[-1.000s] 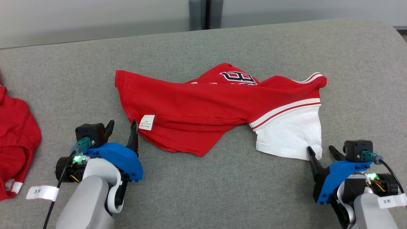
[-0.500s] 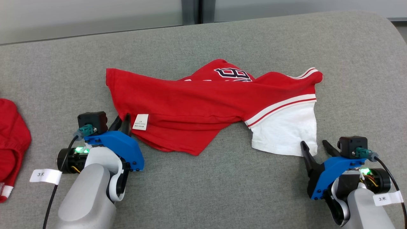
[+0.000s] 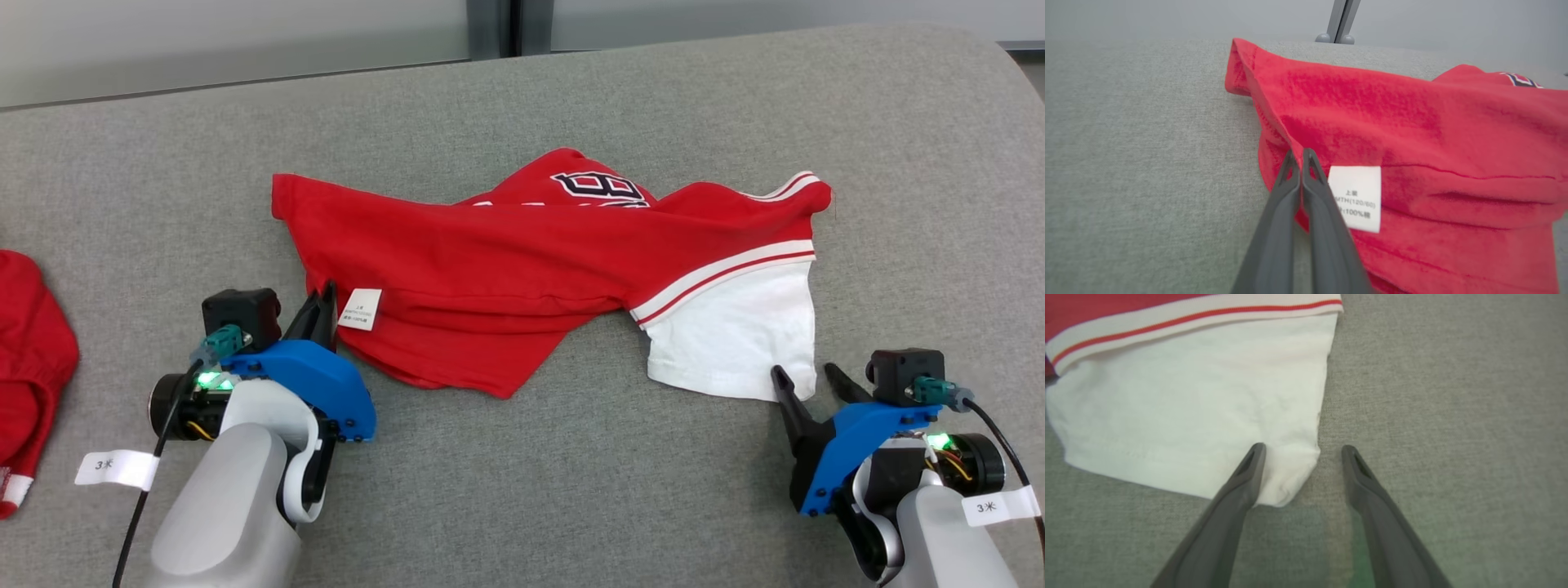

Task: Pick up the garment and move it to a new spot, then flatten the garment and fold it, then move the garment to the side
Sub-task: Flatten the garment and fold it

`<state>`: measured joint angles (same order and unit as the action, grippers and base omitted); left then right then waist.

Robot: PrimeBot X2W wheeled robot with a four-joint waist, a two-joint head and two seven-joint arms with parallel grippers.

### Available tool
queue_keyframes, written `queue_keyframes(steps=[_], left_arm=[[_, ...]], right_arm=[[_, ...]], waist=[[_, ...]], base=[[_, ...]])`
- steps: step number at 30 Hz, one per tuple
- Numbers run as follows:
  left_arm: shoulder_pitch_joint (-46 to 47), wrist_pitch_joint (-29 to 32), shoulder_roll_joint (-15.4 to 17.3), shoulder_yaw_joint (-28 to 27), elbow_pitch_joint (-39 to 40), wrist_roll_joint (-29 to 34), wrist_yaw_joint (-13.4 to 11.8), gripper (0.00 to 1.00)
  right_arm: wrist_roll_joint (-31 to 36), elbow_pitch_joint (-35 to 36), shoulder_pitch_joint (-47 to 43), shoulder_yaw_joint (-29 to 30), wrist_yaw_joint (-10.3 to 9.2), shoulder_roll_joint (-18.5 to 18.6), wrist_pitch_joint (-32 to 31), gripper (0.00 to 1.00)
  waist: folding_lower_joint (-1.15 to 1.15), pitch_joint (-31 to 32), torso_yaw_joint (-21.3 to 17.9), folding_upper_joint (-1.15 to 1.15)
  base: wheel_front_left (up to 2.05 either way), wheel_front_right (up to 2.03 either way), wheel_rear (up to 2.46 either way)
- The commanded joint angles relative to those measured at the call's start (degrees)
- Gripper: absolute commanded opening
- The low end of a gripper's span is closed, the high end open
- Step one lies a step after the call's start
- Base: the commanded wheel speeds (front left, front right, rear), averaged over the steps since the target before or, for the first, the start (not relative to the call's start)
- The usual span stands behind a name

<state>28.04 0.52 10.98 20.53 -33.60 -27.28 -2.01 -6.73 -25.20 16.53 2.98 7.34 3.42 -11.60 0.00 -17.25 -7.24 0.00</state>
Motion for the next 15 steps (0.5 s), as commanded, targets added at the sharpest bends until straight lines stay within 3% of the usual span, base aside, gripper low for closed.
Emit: queue_keyframes(steps=[1,2,3,15], left_arm=[[-0.6,-0.2,0.4,-0.1,0.5,-0.2,-0.1,0.0],[-0.9,-0.3,0.4,0.0,0.9,-0.3,-0.1,0.0],[-1.1,-0.4,0.5,0.0,1.2,-0.4,-0.1,0.0],[-2.8,-5.7,1.1,-1.5,10.0,-2.3,1.8,0.0]], right_arm=[[-0.2,-1.4,-3.0,-1.2,0.28,-1.0,-1.7,0.4],[-0.3,-0.9,-3.3,-1.3,0.29,-1.0,-1.9,0.13],[-0.3,-0.3,-3.6,-1.5,0.29,-1.0,-2.0,0.0],[-3.1,12.7,-2.4,2.0,0.17,-0.5,3.9,0.0]], waist=[[0.0,0.0,0.1,0.0],[0.0,0.0,0.2,0.0],[0.0,0.0,0.3,0.0],[0.0,1.7,0.3,0.0]], base=[[0.0,0.0,0.0],[0.0,0.0,0.0],[0.0,0.0,0.0],[0.0,0.0,0.0]])
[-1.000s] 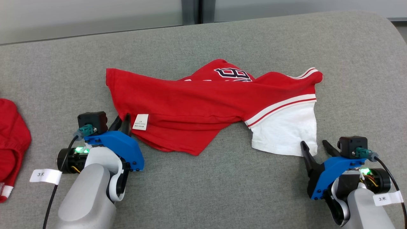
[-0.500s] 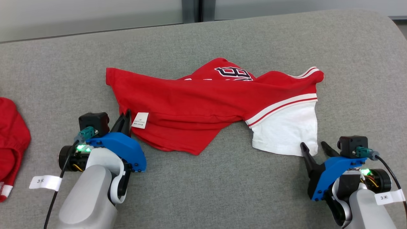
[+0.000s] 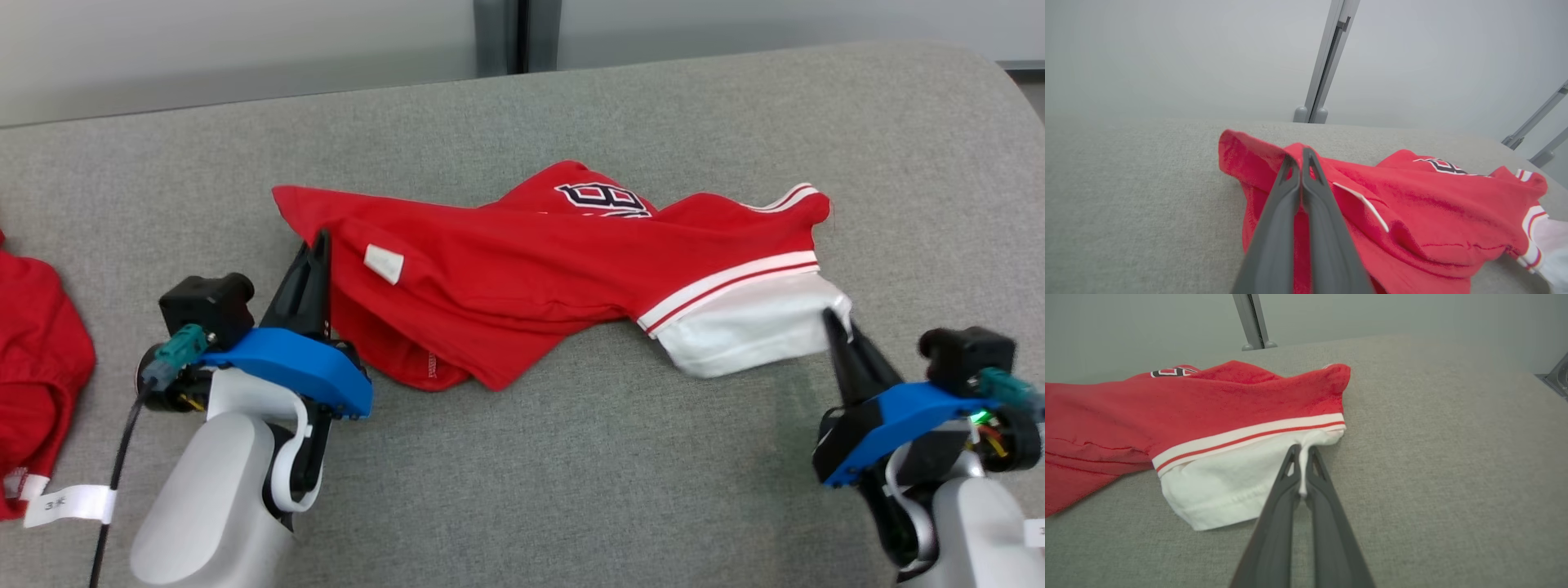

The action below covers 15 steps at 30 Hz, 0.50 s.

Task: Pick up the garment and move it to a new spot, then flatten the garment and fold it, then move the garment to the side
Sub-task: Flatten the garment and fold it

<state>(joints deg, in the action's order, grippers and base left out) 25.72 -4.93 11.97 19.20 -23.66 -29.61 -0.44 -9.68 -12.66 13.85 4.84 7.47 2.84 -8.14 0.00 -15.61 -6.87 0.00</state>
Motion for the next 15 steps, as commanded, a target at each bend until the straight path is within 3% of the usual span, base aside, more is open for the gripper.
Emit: queue_keyframes(steps=[1,10,15], left_arm=[[-0.5,-0.5,0.2,-0.5,1.5,-0.5,0.6,0.0],[0.6,3.7,2.6,-3.4,16.3,-6.5,3.3,0.0],[3.4,11.5,7.4,-4.3,25.7,-9.1,4.5,0.0]], right_arm=[[-0.1,1.8,0.3,0.6,0.05,0.1,0.5,0.0],[1.1,17.5,4.5,5.1,0.05,0.1,-1.8,0.0],[5.2,25.8,9.9,4.8,0.04,0.5,-5.4,0.0]], waist=[[0.0,0.4,0.0,0.0],[0.0,2.8,0.3,0.0],[0.0,3.4,0.6,0.0]], base=[[0.0,0.0,0.0],[0.0,0.0,0.0],[0.0,0.0,0.0]])
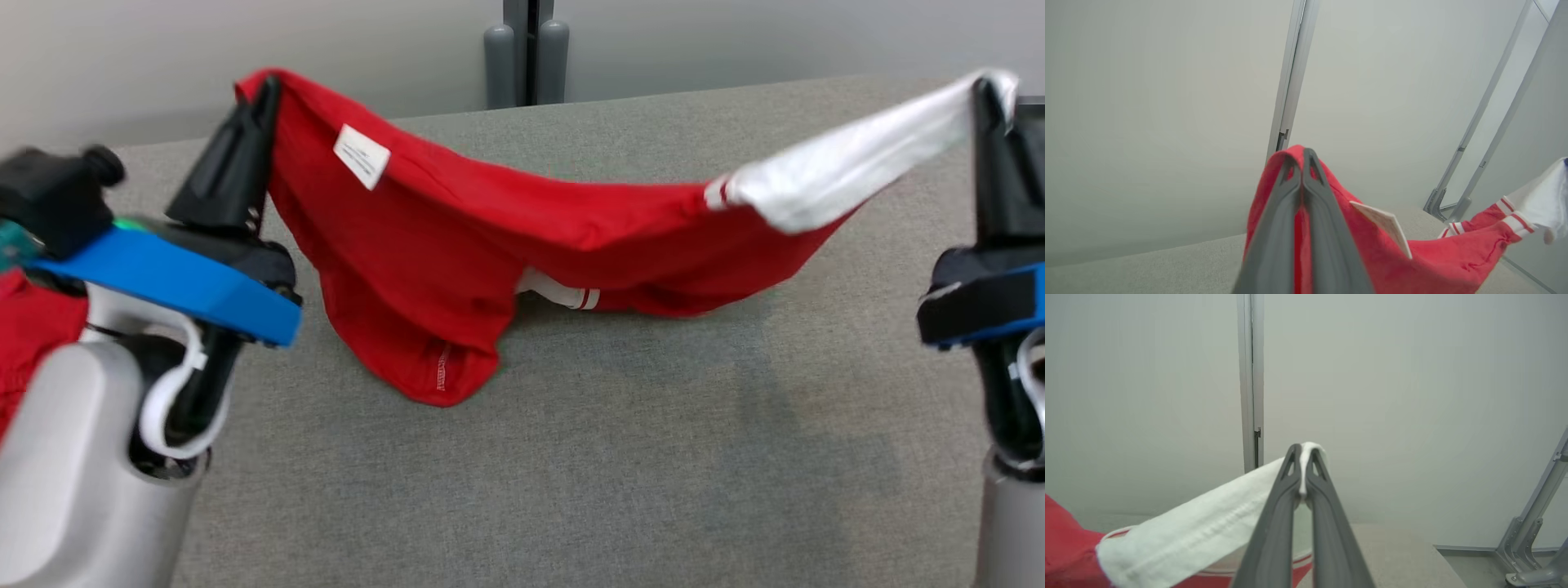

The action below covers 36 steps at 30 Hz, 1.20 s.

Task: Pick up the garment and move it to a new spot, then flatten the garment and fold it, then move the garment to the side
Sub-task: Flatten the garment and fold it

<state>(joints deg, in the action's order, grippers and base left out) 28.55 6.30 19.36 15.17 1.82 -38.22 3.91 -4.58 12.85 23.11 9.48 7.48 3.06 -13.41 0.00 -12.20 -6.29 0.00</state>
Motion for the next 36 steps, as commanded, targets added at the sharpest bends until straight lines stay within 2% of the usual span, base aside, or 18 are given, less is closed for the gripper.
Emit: queue_keyframes(steps=[1,4,9,14,15,16,17,19,21,23,26,29,32,36], left_arm=[[1.4,2.0,0.8,-0.6,2.0,-1.5,0.3,0.0],[4.1,6.7,3.6,-1.8,6.4,-3.0,-0.1,0.0],[9.2,11.3,5.7,-3.8,10.7,-5.3,-0.7,0.0],[15.7,14.5,7.1,-5.0,9.2,-8.3,0.3,0.0],[17.3,14.6,7.3,-5.0,8.3,-8.1,0.6,0.0],[19.4,14.5,8.0,-5.0,7.8,-7.3,0.9,0.0],[21.6,13.9,8.5,-5.1,6.5,-6.3,1.1,0.0],[25.4,12.8,9.2,-4.6,3.3,-4.5,1.7,0.0],[29.7,10.8,9.4,-4.6,-1.2,-2.9,2.0,0.0],[34.2,8.1,9.9,-4.7,-5.3,-0.5,2.3,0.0],[40.1,3.2,10.9,-4.6,-10.7,3.8,2.3,0.0],[46.5,-2.7,11.1,-4.9,-13.4,7.2,2.4,0.0],[50.5,-8.2,10.0,-4.8,-15.4,8.6,2.6,0.0],[52.0,-12.3,9.8,-2.6,-17.3,9.2,3.1,0.0]], right_arm=[[0.7,1.6,2.1,0.5,0.03,0.6,-0.6,0.0],[0.1,3.8,6.0,0.6,0.03,2.2,-2.7,0.0],[-3.2,4.3,14.0,0.9,0.03,6.2,-4.6,0.0],[-9.2,-2.3,23.9,-1.2,0.03,9.2,-5.0,0.0],[-11.8,-4.2,26.2,-1.9,0.03,8.8,-4.5,0.0],[-11.7,-5.6,28.8,-3.5,0.05,11.0,-3.9,0.0],[-11.5,-7.7,31.1,-4.9,0.02,12.9,-3.0,0.0],[-14.5,-13.0,36.0,-7.0,0.02,12.2,-0.4,0.0],[-12.9,-18.1,41.8,-9.9,0.09,14.3,3.4,0.0],[-11.7,-23.4,47.2,-11.6,0.02,14.4,8.0,0.0],[-9.1,-29.8,55.2,-11.5,0.02,12.6,15.6,0.0],[-6.1,-33.7,62.5,-8.8,0.02,11.7,23.4,0.0],[-3.8,-35.9,67.0,-6.9,0.02,11.3,26.9,0.0],[-3.4,-37.1,68.2,-6.2,0.02,12.3,28.1,0.0]], waist=[[0.0,0.0,0.0,0.0],[0.0,-0.1,0.2,0.0],[0.0,-1.9,0.6,0.0],[0.0,-7.0,0.5,0.0],[0.0,-8.5,0.5,0.0],[0.0,-10.6,0.5,0.0],[0.0,-12.6,0.5,0.0],[0.0,-16.1,0.1,0.0],[0.0,-19.1,-0.4,0.0],[0.0,-21.5,-1.0,0.0],[0.0,-23.5,-2.3,0.0],[0.0,-24.6,-2.9,0.0],[0.0,-24.9,-2.8,0.0],[0.0,-25.1,-2.3,0.0]], base=[[0.0,0.0,0.0],[0.0,0.0,0.0],[0.0,0.0,0.0],[0.0,0.0,0.0],[0.0,0.0,0.0],[0.0,0.0,0.0],[0.0,0.0,0.0],[0.0,0.0,0.0],[0.0,0.0,0.0],[0.0,0.0,0.0],[0.0,0.0,0.0],[0.0,0.0,0.0],[0.0,0.0,0.0],[0.0,0.0,0.0]])
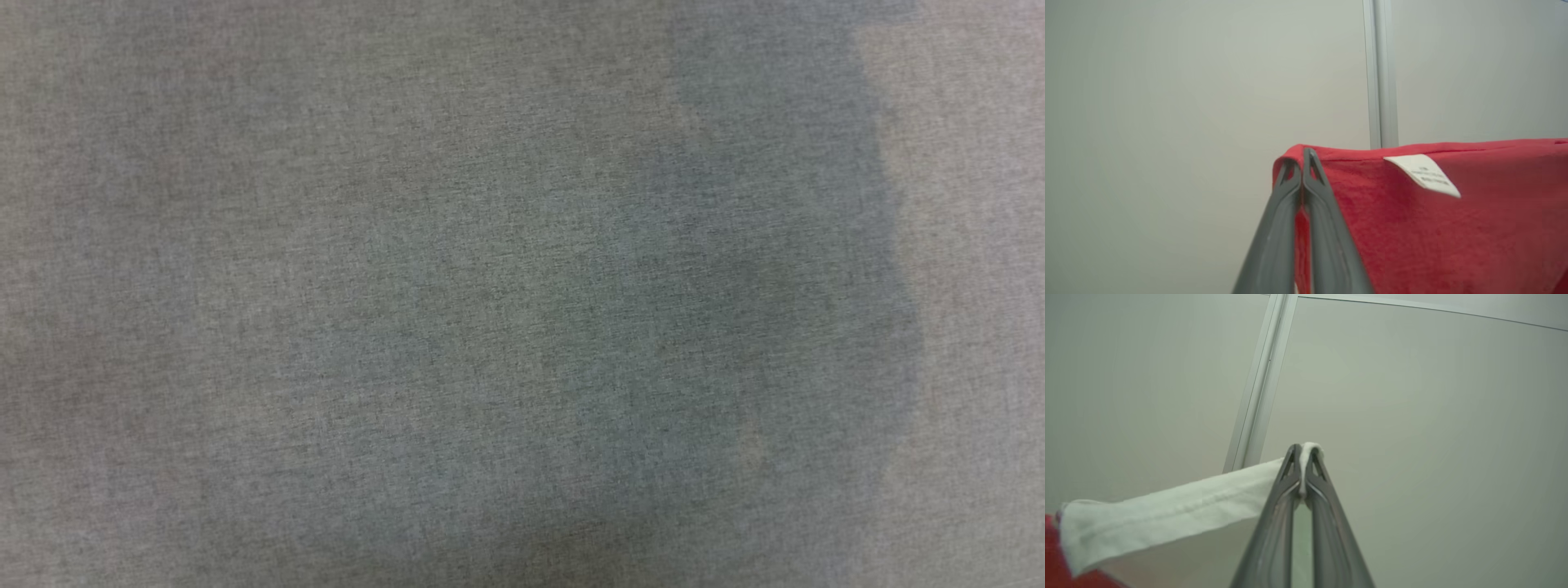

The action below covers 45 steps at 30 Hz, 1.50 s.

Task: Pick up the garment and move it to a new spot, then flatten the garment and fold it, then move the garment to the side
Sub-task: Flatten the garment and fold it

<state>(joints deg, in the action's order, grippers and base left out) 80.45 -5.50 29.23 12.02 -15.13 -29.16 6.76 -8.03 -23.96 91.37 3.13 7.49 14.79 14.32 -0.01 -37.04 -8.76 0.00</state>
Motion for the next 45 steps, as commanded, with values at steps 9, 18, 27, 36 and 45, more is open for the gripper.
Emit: queue_keyframes(steps=[9,18,27,36,45], left_arm=[[-13.4,-6.9,0.2,6.5,-5.4,-0.2,0.8,0.0],[-36.7,-9.4,-5.0,10.5,-9.4,-3.6,0.5,0.0],[-60.4,-7.2,-6.6,11.3,-0.7,-7.7,-5.6,0.0],[-80.2,1.8,-4.2,12.9,16.9,-9.7,-15.7,0.0],[-89.3,8.4,-2.3,14.3,28.0,-11.0,-21.4,0.0]], right_arm=[[-5.4,-4.5,-16.9,-6.3,0.01,2.6,0.2,0.0],[-16.8,0.7,-44.8,-6.6,0.01,2.9,-12.0,0.0],[-16.7,24.6,-74.3,4.7,0.02,-4.3,-33.3,0.0],[-10.5,42.7,-95.0,13.8,0.02,-11.6,-52.8,0.0],[-13.8,44.8,-101.4,16.1,0.02,-11.9,-58.2,0.0]], waist=[[0.01,1.3,0.6,0.0],[0.01,10.3,2.4,0.0],[0.01,21.2,3.1,0.0],[0.01,24.7,4.4,0.0],[0.01,24.8,5.2,0.0]], base=[[0.0,0.0,0.0],[0.0,0.0,0.0],[0.0,0.0,0.0],[0.0,0.0,0.0],[0.0,0.0,0.0]])
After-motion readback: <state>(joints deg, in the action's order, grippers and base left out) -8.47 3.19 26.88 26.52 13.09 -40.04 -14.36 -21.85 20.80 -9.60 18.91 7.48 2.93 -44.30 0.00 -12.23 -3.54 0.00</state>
